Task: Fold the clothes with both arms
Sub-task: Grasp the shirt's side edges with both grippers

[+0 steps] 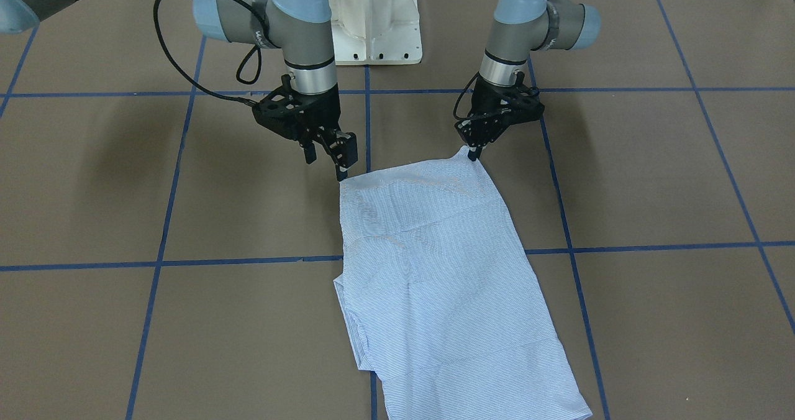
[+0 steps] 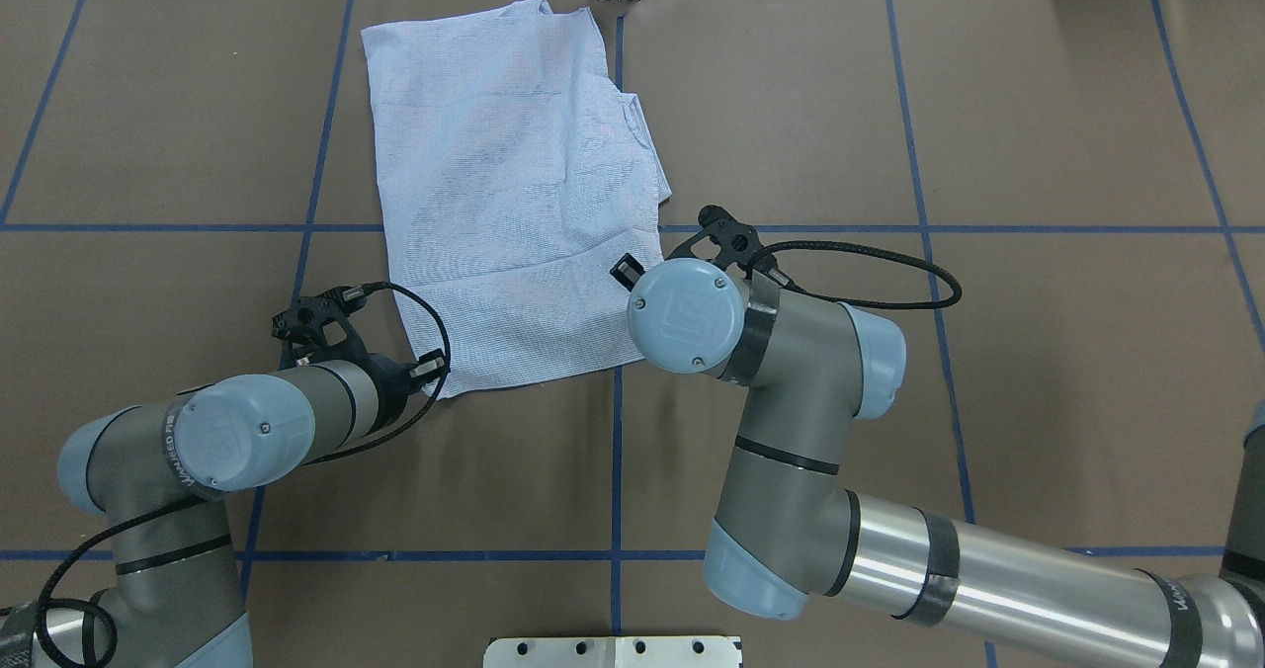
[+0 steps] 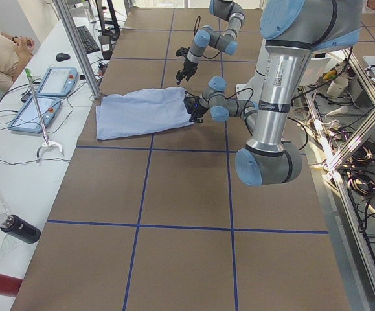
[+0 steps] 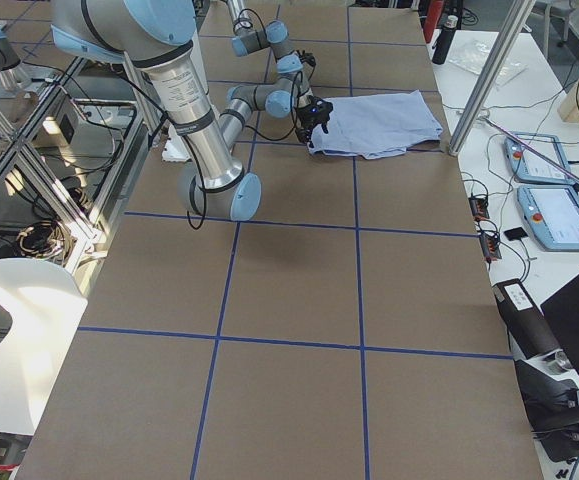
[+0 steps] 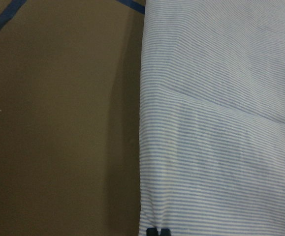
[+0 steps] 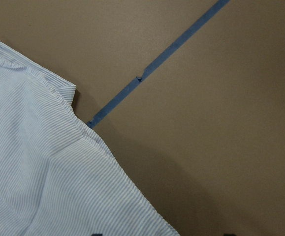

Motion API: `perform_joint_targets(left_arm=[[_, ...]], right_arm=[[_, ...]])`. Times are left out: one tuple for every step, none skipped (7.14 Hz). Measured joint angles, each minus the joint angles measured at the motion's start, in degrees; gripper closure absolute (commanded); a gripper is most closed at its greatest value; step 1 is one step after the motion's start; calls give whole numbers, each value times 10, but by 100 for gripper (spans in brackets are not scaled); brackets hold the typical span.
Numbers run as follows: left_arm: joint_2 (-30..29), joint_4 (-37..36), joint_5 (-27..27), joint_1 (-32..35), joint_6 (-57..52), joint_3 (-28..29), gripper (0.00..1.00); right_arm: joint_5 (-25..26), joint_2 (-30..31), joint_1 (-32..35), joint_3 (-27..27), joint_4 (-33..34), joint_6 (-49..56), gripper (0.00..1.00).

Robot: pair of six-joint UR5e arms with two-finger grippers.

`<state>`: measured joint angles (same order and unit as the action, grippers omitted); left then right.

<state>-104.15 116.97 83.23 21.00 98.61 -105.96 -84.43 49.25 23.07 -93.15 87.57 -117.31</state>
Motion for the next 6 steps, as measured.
perform_joint_targets(left_arm=[[0,0,0,0,0,0,100],[0,0,0,0,-1,0,100],[0,0,0,0,-1,0,100],[0,0,0,0,-2,0,100],[-1,0,0,0,-2,-1,100],[-1,0,0,0,-3,-1,100]], right_arm=[[4,-8,-3,15,-1,-1,14],[9,-14,-4,29,-4,-1,14],[15,-22,-4,48,-17,0,13],[19,-27,-5,70,-40,0,13],[21,-30,-5,83,-53,0,13],[21,-33,-5,89,-59,-1,13]])
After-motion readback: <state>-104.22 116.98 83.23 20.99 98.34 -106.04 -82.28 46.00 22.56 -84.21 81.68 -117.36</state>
